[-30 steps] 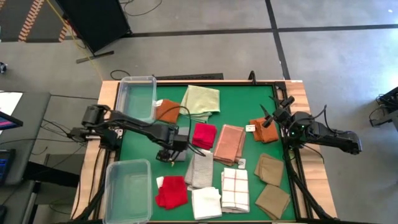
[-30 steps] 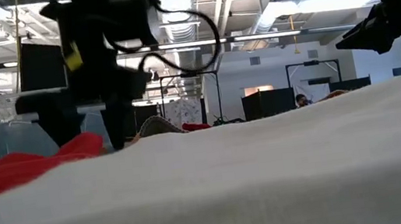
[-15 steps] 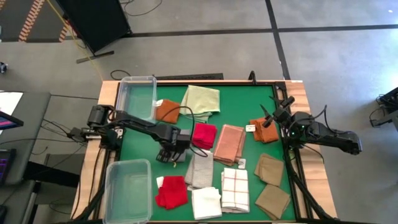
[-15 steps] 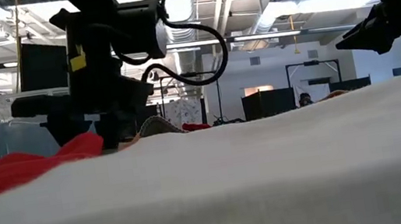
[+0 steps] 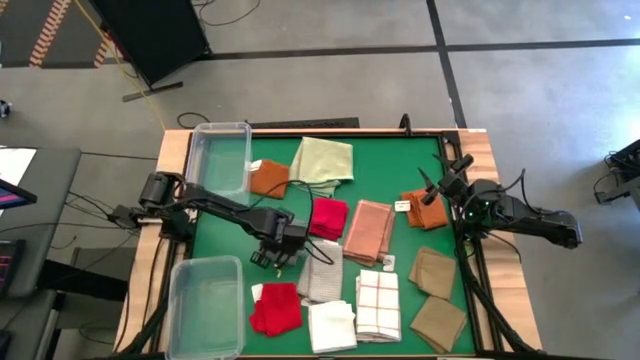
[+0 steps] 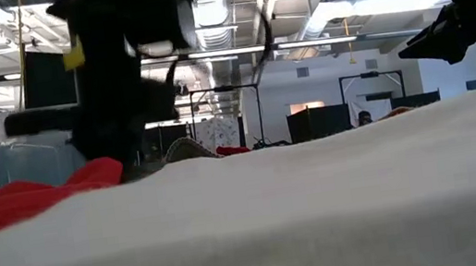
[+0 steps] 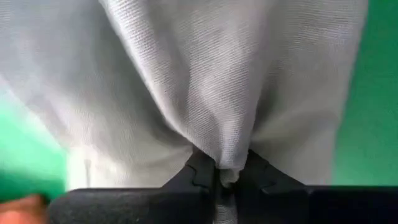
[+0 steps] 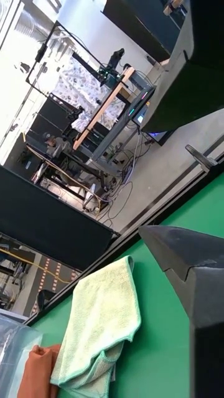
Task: Sort towels by color in basket
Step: Put the gray towel into the top transparent bin, then put the gray patterned towel into the top transparent bin
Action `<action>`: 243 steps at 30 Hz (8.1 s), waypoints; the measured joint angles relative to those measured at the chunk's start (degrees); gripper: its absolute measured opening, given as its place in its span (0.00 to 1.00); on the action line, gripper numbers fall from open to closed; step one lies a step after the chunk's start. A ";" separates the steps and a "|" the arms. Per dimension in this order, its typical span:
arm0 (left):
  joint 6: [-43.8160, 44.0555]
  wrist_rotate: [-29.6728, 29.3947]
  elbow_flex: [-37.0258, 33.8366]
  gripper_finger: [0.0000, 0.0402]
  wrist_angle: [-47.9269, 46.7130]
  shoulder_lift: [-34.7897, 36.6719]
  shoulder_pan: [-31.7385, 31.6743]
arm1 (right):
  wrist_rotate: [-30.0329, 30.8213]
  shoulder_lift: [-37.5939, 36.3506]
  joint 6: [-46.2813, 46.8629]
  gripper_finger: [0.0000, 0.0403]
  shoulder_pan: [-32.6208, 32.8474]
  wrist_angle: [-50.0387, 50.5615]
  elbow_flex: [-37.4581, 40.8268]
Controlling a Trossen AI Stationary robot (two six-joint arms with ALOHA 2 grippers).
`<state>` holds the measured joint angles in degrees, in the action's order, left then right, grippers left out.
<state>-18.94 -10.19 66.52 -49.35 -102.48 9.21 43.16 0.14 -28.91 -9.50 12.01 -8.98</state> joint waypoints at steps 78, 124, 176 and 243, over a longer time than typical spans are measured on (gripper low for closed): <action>4.41 -24.67 4.14 0.58 -29.19 32.07 -42.53 | 0.00 0.02 -0.01 0.71 -0.02 0.03 -0.01; 6.52 -0.94 14.19 0.58 0.24 4.90 7.13 | 0.00 0.02 0.00 0.71 -0.02 0.03 0.00; 16.76 2.52 14.28 0.71 24.62 -13.90 8.87 | -0.09 0.22 0.00 0.71 0.04 1.38 -0.02; 31.35 -35.05 31.16 0.06 -40.73 23.93 -14.95 | 0.00 0.20 -0.02 0.71 0.02 3.00 -0.02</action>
<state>12.41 -45.24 97.68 -90.08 -78.55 -5.74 43.16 0.34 -28.93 -9.47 15.00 -8.99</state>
